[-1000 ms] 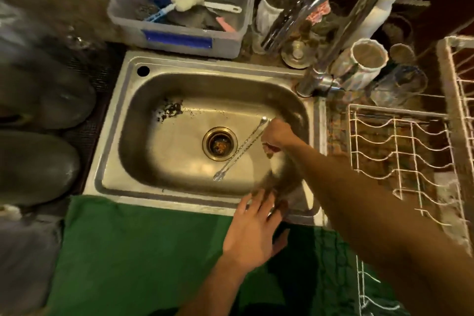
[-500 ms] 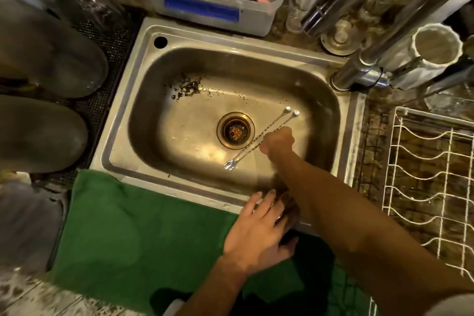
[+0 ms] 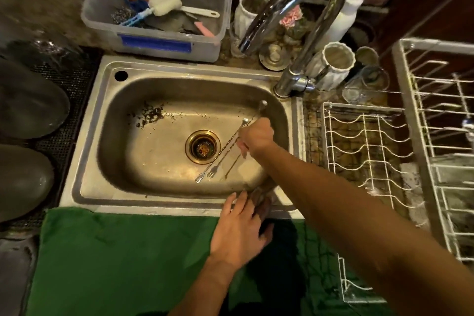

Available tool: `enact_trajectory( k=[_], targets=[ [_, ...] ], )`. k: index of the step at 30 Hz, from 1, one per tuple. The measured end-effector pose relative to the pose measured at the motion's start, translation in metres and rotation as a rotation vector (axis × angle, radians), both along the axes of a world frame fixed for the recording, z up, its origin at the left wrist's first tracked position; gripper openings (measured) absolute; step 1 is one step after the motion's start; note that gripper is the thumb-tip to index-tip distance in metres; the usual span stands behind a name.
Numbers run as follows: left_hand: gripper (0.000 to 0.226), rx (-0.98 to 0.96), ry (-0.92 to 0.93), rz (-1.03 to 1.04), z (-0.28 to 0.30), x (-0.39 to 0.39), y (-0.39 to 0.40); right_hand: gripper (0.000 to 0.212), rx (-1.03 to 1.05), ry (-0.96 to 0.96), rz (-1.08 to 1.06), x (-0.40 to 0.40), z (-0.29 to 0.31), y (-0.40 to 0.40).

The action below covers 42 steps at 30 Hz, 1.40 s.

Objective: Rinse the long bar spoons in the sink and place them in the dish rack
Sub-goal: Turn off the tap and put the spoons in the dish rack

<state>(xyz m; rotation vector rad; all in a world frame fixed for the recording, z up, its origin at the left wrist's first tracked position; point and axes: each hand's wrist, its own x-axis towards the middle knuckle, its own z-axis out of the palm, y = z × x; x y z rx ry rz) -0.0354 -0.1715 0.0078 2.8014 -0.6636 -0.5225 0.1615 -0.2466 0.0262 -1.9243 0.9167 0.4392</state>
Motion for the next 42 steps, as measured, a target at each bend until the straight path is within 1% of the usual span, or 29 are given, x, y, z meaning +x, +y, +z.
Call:
enact_trajectory(
  k=[3,6,9,12,14,17,19,22,24,27,31,33,35,42],
  targets=[
    [0.061,0.009,-0.017,-0.015,0.001,0.0,0.001,0.013,0.011,-0.022,0.005,-0.013,0.042,0.0],
    [0.064,0.004,-0.037,-0.047,0.003,0.0,0.004,0.012,0.016,-0.025,0.073,-0.025,0.087,-0.006],
    [0.067,-0.002,-0.01,-0.051,0.002,0.0,0.004,0.014,0.089,0.009,0.124,-0.045,0.155,-0.018],
    [0.069,-0.014,0.001,-0.023,0.004,0.0,0.003,0.011,0.07,-0.012,0.231,-0.075,0.231,-0.038],
    [0.067,-0.028,0.0,-0.026,0.004,0.0,0.002,0.005,0.042,-0.038,0.262,-0.096,0.276,-0.058],
    [0.066,-0.035,0.004,-0.042,0.004,0.001,0.002,0.005,-0.022,-0.077,0.266,-0.119,0.327,-0.094],
    [0.065,-0.011,-0.011,-0.046,0.002,0.0,0.001,0.006,-0.136,-0.088,0.23,-0.127,0.346,-0.124],
    [0.069,-0.002,-0.031,-0.031,-0.003,0.0,0.0,0.005,-0.37,-0.093,0.186,-0.134,0.355,-0.169],
    [0.07,0.005,-0.044,-0.032,-0.007,0.0,0.0,0.005,-0.442,-0.074,0.159,-0.137,0.348,-0.196],
    [0.069,0.017,-0.035,-0.024,-0.012,0.001,0.0,0.007,-0.499,-0.004,0.174,-0.141,0.321,-0.223],
    [0.069,0.02,-0.03,-0.022,-0.01,0.001,0.0,0.016,-0.575,0.074,0.279,-0.146,0.282,-0.237],
    [0.067,0.015,-0.035,-0.022,-0.009,0.001,0.0,0.015,-0.634,0.099,0.329,-0.148,0.268,-0.239],
    [0.065,0.013,-0.044,-0.025,-0.006,0.0,0.001,0.017,-0.679,0.103,0.374,-0.149,0.259,-0.24],
    [0.064,0.005,-0.08,-0.043,-0.001,-0.002,0.002,0.033,-0.831,0.073,0.504,-0.153,0.24,-0.242]
  ],
)
